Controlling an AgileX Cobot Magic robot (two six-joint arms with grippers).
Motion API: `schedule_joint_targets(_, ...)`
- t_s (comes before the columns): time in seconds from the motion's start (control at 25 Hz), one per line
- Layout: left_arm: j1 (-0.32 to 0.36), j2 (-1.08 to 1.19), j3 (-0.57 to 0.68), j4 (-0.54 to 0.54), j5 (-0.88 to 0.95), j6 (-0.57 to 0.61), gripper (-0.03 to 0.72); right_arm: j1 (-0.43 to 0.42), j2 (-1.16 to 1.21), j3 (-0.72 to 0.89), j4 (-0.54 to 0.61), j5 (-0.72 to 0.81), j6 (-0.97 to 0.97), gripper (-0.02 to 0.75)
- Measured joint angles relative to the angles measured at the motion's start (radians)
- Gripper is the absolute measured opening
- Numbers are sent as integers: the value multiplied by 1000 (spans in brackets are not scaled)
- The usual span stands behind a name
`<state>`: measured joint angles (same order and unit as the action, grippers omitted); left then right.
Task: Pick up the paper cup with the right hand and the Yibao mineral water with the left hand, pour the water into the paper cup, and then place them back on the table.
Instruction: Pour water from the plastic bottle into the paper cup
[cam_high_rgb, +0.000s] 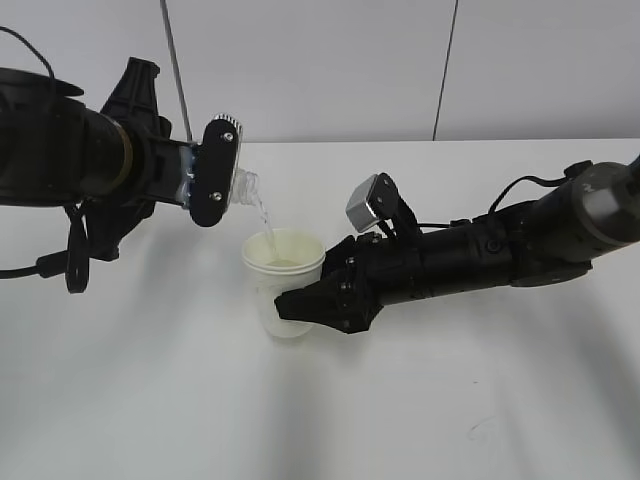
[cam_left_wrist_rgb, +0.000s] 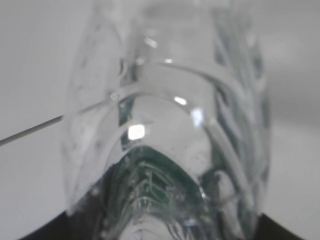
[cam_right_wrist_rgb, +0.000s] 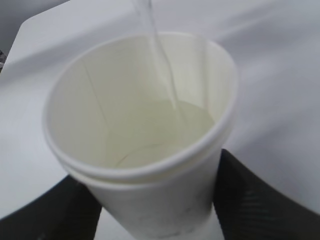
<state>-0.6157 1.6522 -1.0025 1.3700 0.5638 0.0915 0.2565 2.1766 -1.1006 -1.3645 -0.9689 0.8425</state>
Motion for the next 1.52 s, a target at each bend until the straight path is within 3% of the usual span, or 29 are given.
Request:
schedule_joint_targets(0.72,0,0,0,1,0,0,305,0,0,0,0,6,0,503)
schedule_joint_targets(1.16,0,0,0,-174,-36,-2,305,0,0,-2,0,6,0,502)
schedule_joint_targets(1.52,0,0,0,-271,-89,-190,305,0,0,-2,0,6,0,502)
